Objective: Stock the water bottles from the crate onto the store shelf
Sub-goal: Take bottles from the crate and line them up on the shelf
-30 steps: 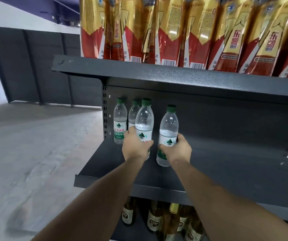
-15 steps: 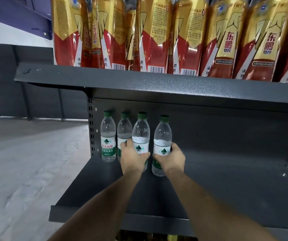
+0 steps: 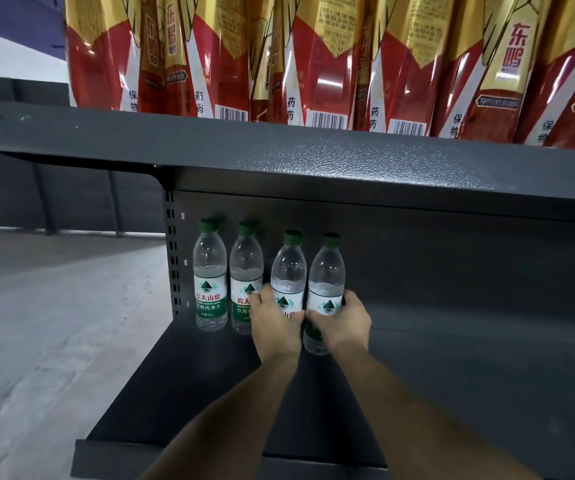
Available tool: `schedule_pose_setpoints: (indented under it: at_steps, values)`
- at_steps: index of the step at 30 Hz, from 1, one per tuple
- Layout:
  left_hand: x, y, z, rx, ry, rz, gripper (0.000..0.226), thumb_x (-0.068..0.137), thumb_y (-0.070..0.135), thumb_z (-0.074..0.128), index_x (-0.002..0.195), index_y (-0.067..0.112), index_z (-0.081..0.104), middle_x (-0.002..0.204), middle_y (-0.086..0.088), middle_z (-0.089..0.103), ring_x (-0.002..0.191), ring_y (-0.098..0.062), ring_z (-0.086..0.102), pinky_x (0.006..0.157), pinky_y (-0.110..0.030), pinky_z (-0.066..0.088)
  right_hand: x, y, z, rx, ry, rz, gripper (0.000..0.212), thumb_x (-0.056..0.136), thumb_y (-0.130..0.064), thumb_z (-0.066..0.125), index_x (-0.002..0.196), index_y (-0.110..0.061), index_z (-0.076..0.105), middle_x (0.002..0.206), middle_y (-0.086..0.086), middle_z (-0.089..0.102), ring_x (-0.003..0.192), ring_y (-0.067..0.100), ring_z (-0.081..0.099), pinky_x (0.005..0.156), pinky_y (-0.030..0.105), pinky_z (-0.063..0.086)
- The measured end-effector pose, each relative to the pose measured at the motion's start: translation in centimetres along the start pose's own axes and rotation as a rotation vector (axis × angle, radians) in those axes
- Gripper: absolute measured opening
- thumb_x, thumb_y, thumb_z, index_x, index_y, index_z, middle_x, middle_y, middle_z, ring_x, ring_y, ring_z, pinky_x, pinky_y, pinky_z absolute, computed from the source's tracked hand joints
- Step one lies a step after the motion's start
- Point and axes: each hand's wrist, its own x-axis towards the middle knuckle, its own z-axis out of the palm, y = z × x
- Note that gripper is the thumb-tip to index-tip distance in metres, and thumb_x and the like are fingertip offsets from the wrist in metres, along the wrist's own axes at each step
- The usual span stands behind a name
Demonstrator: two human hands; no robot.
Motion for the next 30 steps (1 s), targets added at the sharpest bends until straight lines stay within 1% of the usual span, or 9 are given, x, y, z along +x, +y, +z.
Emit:
schedule_pose_setpoints:
  at_steps: [3, 5, 9, 12, 14, 17, 21, 26, 30]
  values:
    - [0.2, 0.0, 0.0, 0.089, 0.051, -0.017, 0.074, 0.07, 0.03, 0.087, 0.128, 0.014, 0.045, 0.127, -0.005, 0.053, 0.121, -0.025, 0.052, 0.091, -0.038, 0.05, 0.3, 0.1, 0.6, 0.008, 0.008, 0.0, 0.043, 0.064, -0.026, 0.085, 0.098, -0.021, 0.059, 0.1, -0.002, 0.066, 0.093, 0.018, 0.064, 0.084, 0.037, 0.055]
    - [0.6, -0.3, -0.1, 0.137, 0.071, -0.007, 0.071, 0.069, 0.032, 0.087, 0.124, 0.013, 0.046, 0.125, -0.003, 0.053, 0.122, -0.023, 0.049, 0.091, -0.036, 0.049, 0.5, 0.2, 1.0, 0.01, 0.006, 0.0, 0.042, 0.064, -0.025, 0.085, 0.097, -0.021, 0.059, 0.1, -0.001, 0.067, 0.093, 0.018, 0.065, 0.084, 0.038, 0.056]
    - [1.1, -0.7, 0.0, 0.197, 0.104, 0.04, 0.067, 0.068, 0.032, 0.088, 0.119, 0.012, 0.05, 0.12, -0.002, 0.046, 0.117, -0.023, 0.05, 0.082, -0.035, 0.05, 0.7, 0.1, 1.6, 0.017, 0.001, -0.022, 0.041, 0.063, -0.024, 0.086, 0.091, -0.023, 0.057, 0.096, -0.002, 0.067, 0.09, 0.018, 0.065, 0.08, 0.035, 0.056]
    - [1.1, -0.8, 0.2, 0.191, 0.127, 0.059, 0.065, 0.068, 0.028, 0.089, 0.115, 0.014, 0.046, 0.115, -0.002, 0.05, 0.113, -0.023, 0.053, 0.075, -0.033, 0.05, 0.9, 0.0, 2.1, 0.017, -0.001, -0.036, 0.041, 0.062, -0.024, 0.087, 0.09, -0.024, 0.056, 0.096, -0.003, 0.066, 0.09, 0.017, 0.064, 0.076, 0.029, 0.053]
    - [1.2, -1.0, 0.3, 0.188, 0.129, 0.061, 0.064, 0.069, 0.028, 0.088, 0.112, 0.015, 0.042, 0.113, -0.001, 0.051, 0.112, -0.022, 0.054, 0.074, -0.033, 0.049, 1.0, -0.1, 2.4, 0.019, -0.007, -0.04, 0.043, 0.061, -0.026, 0.088, 0.091, -0.024, 0.057, 0.098, -0.002, 0.066, 0.091, 0.018, 0.064, 0.077, 0.029, 0.053]
    - [1.5, -1.1, 0.4, 0.179, 0.13, 0.039, 0.064, 0.071, 0.031, 0.087, 0.112, 0.015, 0.039, 0.114, 0.0, 0.053, 0.111, -0.021, 0.056, 0.074, -0.032, 0.05, 1.4, 0.0, 2.7, 0.03, -0.016, -0.037, 0.048, 0.06, -0.027, 0.088, 0.098, -0.019, 0.06, 0.102, 0.0, 0.066, 0.095, 0.019, 0.064, 0.084, 0.035, 0.054]
    - [1.7, -1.1, 0.9, 0.152, 0.107, 0.015, 0.058, 0.075, 0.029, 0.084, 0.107, 0.016, 0.038, 0.112, 0.0, 0.055, 0.108, -0.021, 0.059, 0.071, -0.032, 0.048, 1.9, 0.0, 3.0, 0.037, -0.022, -0.038, 0.056, 0.059, -0.028, 0.09, 0.106, -0.015, 0.061, 0.106, 0.004, 0.063, 0.097, 0.022, 0.063, 0.086, 0.037, 0.054]
    - [2.3, -2.0, 1.0, 0.157, 0.05, 0.044, 0.054, 0.078, 0.03, 0.081, 0.11, 0.016, 0.04, 0.114, 0.002, 0.055, 0.109, -0.019, 0.056, 0.075, -0.032, 0.049, 2.5, 0.1, 3.4, 0.023, -0.017, -0.055, 0.071, 0.06, -0.026, 0.09, 0.123, -0.018, 0.058, 0.113, 0.004, 0.056, 0.101, 0.019, 0.057, 0.086, 0.03, 0.049]
    - [2.0, -3.5, 0.3, 0.156, -0.009, 0.082, 0.051, 0.077, 0.025, 0.081, 0.111, 0.019, 0.043, 0.114, 0.004, 0.054, 0.107, -0.017, 0.054, 0.079, -0.032, 0.048, 2.3, 0.2, 3.6, 0.046, -0.025, -0.063, 0.072, 0.062, -0.028, 0.089, 0.126, -0.02, 0.057, 0.116, 0.002, 0.056, 0.106, 0.018, 0.055, 0.088, 0.028, 0.046]
